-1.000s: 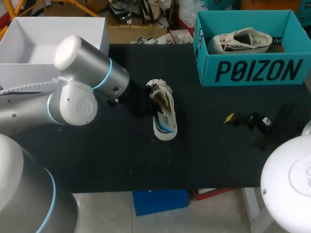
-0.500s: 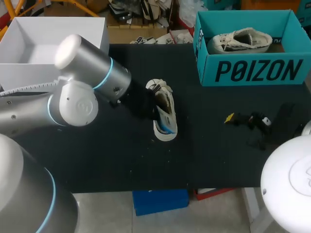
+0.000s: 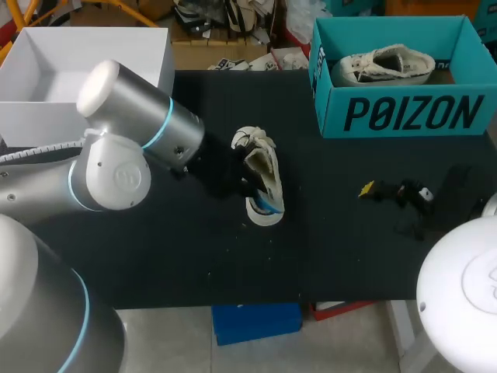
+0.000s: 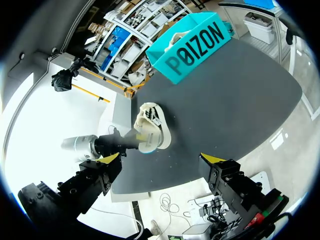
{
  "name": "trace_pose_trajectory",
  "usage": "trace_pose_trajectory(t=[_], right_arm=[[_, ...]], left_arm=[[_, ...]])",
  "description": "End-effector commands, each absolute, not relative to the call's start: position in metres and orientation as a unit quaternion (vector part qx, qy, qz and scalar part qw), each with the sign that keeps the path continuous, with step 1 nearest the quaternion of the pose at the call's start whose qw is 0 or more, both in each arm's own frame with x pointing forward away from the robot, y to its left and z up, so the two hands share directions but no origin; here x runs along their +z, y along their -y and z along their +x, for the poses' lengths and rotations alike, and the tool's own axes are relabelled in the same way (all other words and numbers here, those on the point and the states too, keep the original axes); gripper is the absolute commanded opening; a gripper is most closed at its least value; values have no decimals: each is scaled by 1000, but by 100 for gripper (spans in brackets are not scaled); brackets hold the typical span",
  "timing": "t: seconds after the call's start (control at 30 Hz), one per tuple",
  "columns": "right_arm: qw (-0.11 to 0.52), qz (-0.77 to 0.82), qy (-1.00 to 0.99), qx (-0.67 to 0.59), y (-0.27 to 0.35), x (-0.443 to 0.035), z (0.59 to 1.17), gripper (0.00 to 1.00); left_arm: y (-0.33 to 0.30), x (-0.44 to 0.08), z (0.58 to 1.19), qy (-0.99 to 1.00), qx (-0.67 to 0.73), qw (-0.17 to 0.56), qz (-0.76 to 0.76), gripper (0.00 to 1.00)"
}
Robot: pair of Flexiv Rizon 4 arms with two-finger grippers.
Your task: Take the shoe out of the shoebox, open the shoe tongue, remove and reinsert the insole, then place the shoe into the shoebox
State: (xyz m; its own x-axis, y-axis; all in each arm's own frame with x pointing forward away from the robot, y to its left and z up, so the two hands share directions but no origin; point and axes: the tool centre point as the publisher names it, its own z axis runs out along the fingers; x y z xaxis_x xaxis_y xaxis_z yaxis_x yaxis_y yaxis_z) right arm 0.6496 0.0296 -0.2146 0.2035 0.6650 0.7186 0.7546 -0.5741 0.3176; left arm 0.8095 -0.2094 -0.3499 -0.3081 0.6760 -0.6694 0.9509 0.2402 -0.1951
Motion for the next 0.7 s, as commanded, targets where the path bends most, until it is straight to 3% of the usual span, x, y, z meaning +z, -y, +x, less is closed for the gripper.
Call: trace_pose_trajectory(t=[0.03,0.7], right_arm=[[103,-769,480,-410,-24,-217,648,100],[103,-769,480,-410,-24,-217,648,100]], left_arm=[[208,-353,810,-753,-289,228,544,0],[206,-364,833,-767,-248,249,537,0]])
